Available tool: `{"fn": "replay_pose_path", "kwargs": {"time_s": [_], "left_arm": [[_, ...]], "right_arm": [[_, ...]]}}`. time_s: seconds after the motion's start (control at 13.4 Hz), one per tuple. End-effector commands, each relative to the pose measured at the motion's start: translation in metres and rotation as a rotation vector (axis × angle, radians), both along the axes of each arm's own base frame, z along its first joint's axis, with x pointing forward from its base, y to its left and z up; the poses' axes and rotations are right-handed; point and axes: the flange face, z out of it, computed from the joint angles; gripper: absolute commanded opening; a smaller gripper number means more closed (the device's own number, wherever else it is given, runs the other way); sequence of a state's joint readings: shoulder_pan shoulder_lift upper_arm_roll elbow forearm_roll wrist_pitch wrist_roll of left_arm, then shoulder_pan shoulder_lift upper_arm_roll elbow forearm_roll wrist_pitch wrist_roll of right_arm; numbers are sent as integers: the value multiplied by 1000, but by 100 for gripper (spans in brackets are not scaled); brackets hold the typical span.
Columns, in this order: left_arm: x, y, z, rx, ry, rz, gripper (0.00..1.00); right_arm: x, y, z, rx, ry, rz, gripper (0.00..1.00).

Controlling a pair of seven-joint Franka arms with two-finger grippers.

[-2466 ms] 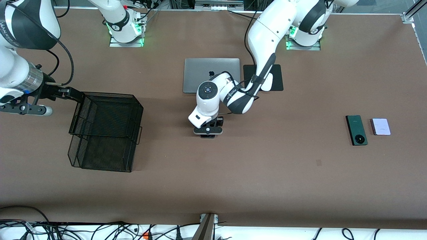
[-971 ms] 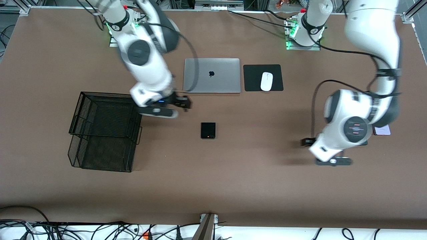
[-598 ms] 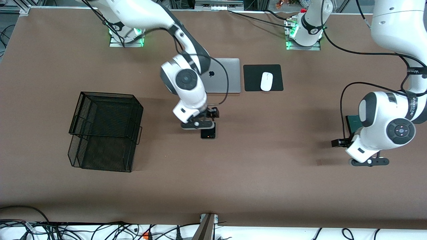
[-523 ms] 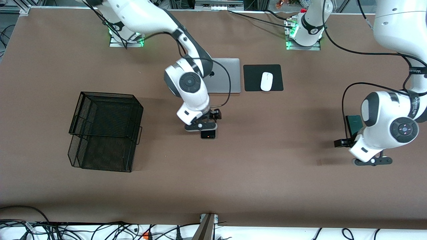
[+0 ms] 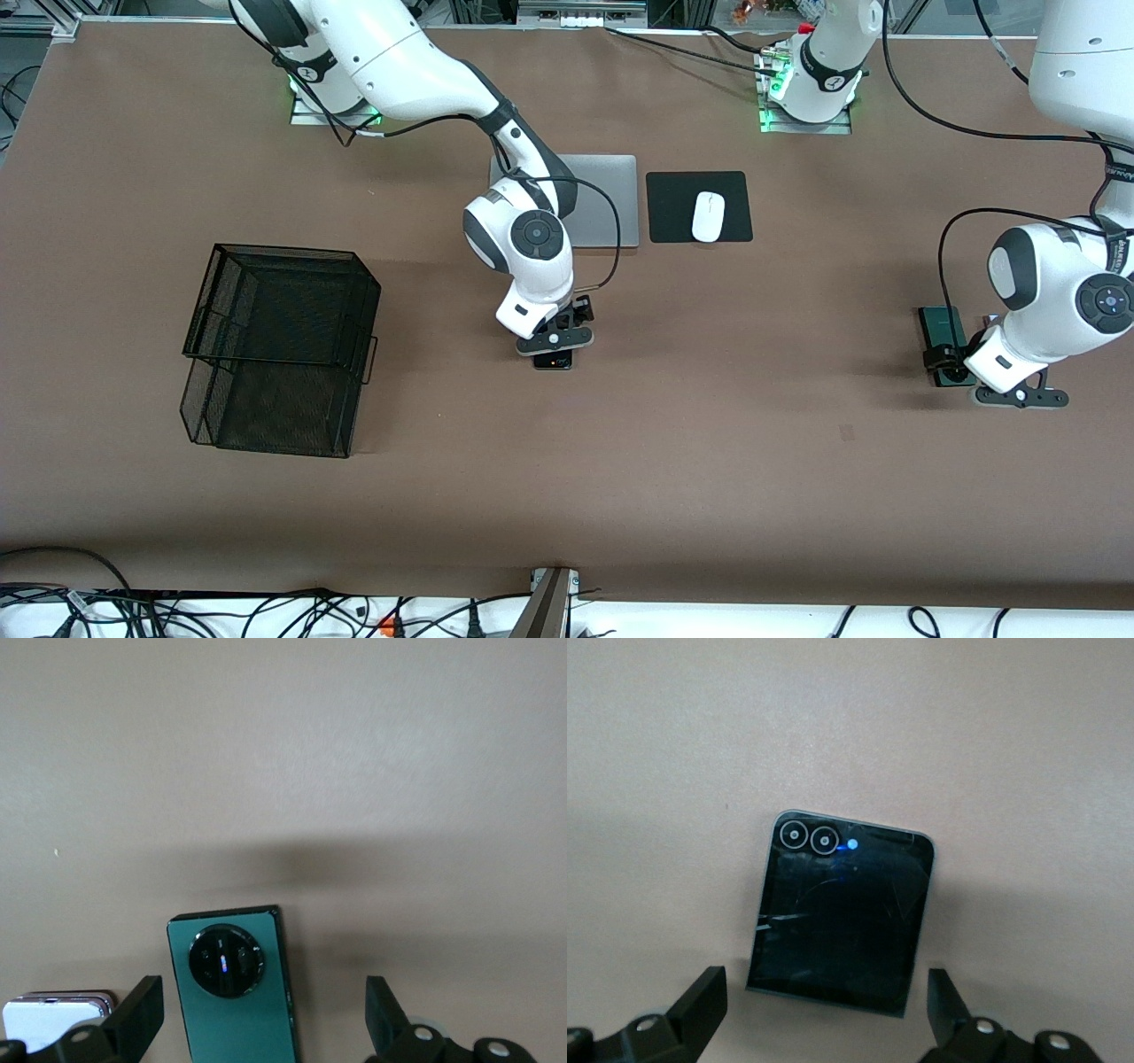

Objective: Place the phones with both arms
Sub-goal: 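Grasp the flip phone while the left gripper reaches the green phone, then drop the flip in the basket while the left gripper grasps the green phone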

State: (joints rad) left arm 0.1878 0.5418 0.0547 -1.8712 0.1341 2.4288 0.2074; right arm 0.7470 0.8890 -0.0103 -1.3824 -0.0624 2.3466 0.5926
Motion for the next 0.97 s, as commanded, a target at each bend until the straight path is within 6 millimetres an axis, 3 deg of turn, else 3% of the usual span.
{"fn": "replay_pose_path", "kwargs": {"time_s": [0.0, 0.22, 0.45, 0.52, 0.67, 0.75, 0.9], "left_arm": [[-20, 7, -5, -2, -29, -49, 100], [-33, 35, -22, -3, -36, -69, 100], [-39, 41, -35, -25, -64, -48, 100], [-41, 43, -39, -55, -72, -2, 100], [-40, 41, -43, -94, -81, 43, 100], [-41, 42, -44, -98, -83, 51, 100], [-44, 51, -50, -98, -82, 66, 100]], "right_arm": [[1, 6, -9, -18, -38, 40, 100], [-1, 9, -18, -6, -52, 50, 100], [-4, 10, -22, -11, -49, 53, 99], [-4, 10, -22, -17, -54, 59, 92], [-2, 10, -20, -13, -57, 53, 27], [0, 9, -17, -15, -65, 58, 19], [9, 2, -2, -22, -84, 56, 17]]}}
